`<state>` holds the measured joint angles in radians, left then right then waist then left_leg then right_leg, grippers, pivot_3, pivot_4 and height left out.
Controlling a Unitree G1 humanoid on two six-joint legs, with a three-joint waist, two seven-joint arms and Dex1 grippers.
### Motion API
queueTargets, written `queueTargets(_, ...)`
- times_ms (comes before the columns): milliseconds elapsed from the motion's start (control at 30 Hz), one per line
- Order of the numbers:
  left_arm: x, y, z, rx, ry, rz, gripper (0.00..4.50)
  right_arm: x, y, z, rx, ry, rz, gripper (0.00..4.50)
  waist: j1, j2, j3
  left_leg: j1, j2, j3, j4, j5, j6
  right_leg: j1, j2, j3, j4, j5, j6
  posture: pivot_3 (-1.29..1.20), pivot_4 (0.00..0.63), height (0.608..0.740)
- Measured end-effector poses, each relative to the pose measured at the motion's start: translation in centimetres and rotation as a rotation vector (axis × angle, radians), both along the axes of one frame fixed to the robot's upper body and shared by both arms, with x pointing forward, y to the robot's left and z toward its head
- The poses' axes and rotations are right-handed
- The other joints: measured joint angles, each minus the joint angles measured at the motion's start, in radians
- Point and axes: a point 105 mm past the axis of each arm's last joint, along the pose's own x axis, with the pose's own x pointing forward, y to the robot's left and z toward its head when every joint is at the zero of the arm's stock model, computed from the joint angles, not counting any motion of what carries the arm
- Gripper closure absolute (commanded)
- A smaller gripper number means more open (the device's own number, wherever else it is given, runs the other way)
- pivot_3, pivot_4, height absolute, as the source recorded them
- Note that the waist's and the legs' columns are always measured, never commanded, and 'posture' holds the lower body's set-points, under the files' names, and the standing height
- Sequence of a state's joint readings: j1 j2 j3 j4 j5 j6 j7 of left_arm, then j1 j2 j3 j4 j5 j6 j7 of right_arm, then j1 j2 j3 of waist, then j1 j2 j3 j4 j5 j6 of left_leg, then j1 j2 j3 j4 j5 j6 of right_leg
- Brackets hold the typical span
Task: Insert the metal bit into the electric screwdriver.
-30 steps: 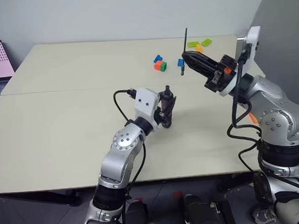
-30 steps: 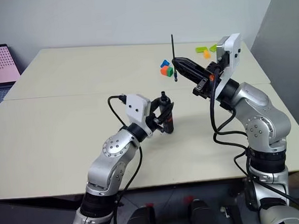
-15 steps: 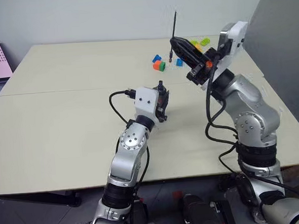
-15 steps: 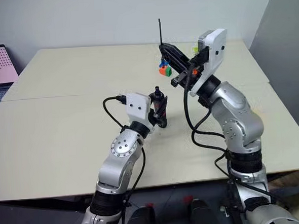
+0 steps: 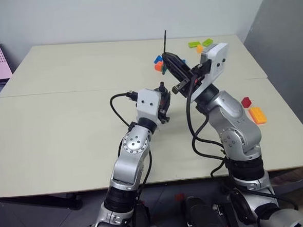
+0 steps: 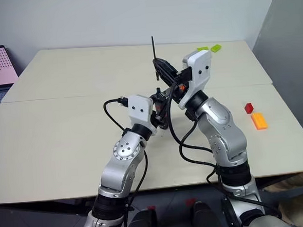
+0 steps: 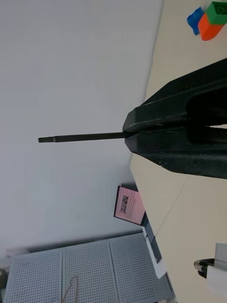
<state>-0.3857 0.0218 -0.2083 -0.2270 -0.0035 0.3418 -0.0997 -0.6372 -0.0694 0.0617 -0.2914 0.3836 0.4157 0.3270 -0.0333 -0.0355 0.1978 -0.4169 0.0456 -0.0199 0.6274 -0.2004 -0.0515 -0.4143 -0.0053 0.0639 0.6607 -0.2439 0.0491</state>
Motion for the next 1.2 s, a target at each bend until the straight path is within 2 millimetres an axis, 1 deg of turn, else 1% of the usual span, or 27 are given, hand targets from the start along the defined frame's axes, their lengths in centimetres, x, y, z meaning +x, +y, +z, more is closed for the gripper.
queueTargets(400,0.0,0.0,0.0,0.000,-0.001,0.000,2.85,0.4,0.3,-0.8,-0.012,0.015,-0.032,4.50,0.000,0.000,0.000,0.000,0.000,0.000,0.000,0.000,0.000,0.000,0.000,0.000,0.000,0.000,0.000,0.00,0.150,0.740)
queueTargets(567,0.0,0.0,0.0,-0.002,-0.001,0.001,2.85,0.4,0.6,-1.5,-0.005,0.032,-0.045,4.50,0.000,0.000,0.000,0.000,0.000,0.000,0.000,0.000,0.000,0.000,0.000,0.000,0.000,0.000,0.000,0.00,0.150,0.740)
queueTargets(800,0.0,-0.1,0.0,-0.004,0.000,0.001,2.85,0.1,0.9,-2.0,-0.013,0.030,-0.063,4.50,0.000,0.000,0.000,0.000,0.000,0.000,0.000,0.000,0.000,0.000,0.000,0.000,0.000,0.000,0.000,0.00,0.150,0.740)
queueTargets(1200,0.0,-0.1,0.0,-0.005,0.001,0.002,2.85,0.0,0.8,-2.0,-0.013,0.024,-0.080,4.50,0.000,0.000,0.000,0.000,0.000,0.000,0.000,0.000,0.000,0.000,0.000,0.000,-0.001,0.000,0.000,0.00,0.150,0.740)
